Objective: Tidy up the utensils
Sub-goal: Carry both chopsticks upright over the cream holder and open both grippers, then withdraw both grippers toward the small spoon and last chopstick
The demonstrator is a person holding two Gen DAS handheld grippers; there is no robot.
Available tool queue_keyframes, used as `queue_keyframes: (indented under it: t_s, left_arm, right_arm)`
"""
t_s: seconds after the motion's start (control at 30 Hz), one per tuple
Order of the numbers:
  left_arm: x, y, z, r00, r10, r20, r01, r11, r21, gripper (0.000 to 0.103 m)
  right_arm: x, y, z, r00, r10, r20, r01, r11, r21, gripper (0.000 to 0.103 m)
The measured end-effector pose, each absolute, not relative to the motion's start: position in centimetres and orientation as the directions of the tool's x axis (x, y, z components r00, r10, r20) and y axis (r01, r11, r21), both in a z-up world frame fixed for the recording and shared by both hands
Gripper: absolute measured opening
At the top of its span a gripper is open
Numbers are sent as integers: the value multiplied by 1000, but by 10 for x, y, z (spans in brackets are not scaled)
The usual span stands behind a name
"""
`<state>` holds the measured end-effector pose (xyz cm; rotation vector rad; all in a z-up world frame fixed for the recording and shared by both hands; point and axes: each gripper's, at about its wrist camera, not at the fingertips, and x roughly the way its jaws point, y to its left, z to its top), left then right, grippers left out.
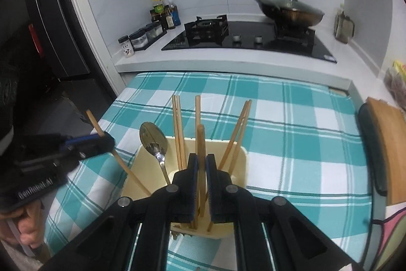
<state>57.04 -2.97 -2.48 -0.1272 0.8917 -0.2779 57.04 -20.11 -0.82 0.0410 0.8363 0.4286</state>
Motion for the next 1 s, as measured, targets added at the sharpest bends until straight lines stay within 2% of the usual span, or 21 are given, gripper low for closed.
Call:
queue_keyframes:
  t_s: [0.03, 0.1, 0.2, 0.27, 0.37, 0.43, 0.5, 0.57, 0.7, 0.87, 1.0]
  left_arm:
    - [571, -29, -25, 594, -292, -749, 174, 956, -235, 23]
    - [566, -23, -19, 604, -287, -744, 155, 957, -243, 33]
    - [544, -10, -1, 631, -282, -723, 166, 959, -229, 50]
    - [521, 0, 7, 655, -257, -710, 172, 966, -192, 68]
    - [475, 16, 2, 663, -250, -706, 193, 968, -161, 84]
    - [442, 28, -21, 650, -243, -720, 189, 969, -156, 89]
    - [410, 36, -56, 627, -224, -746, 160, 974, -158, 91]
    - [382, 39, -98, 603, -194, -774, 113, 981, -158, 90]
    - [345, 33, -162, 566, -140, -812, 36, 989, -145, 89]
    - [331, 24, -187, 596, -118, -794, 1, 989, -147, 90]
    - [332, 12, -204, 581, -84, -809, 22, 996, -87, 90]
  right_arm:
    - [571, -200, -8, 597, 382, -706, -347, 916, 202, 12]
    - [565, -203, 0, 635, 362, -683, -331, 926, 184, 28]
    - [545, -215, 24, 701, 354, -619, -325, 931, 164, 35]
    - [527, -226, 40, 736, 337, -588, -323, 937, 132, 45]
    - [489, -243, 49, 771, 286, -568, -331, 943, 26, 54]
    - [463, -252, 40, 778, 238, -582, -335, 940, -63, 59]
    - [439, -263, 18, 770, 186, -611, -328, 936, -129, 59]
    - [414, -275, -18, 744, 153, -651, -312, 940, -136, 59]
    - [377, -299, -96, 652, 174, -738, -259, 966, -1, 59]
    - [341, -311, -161, 603, 155, -782, -141, 986, 86, 59]
    - [327, -306, -178, 625, 112, -772, -105, 993, 60, 59]
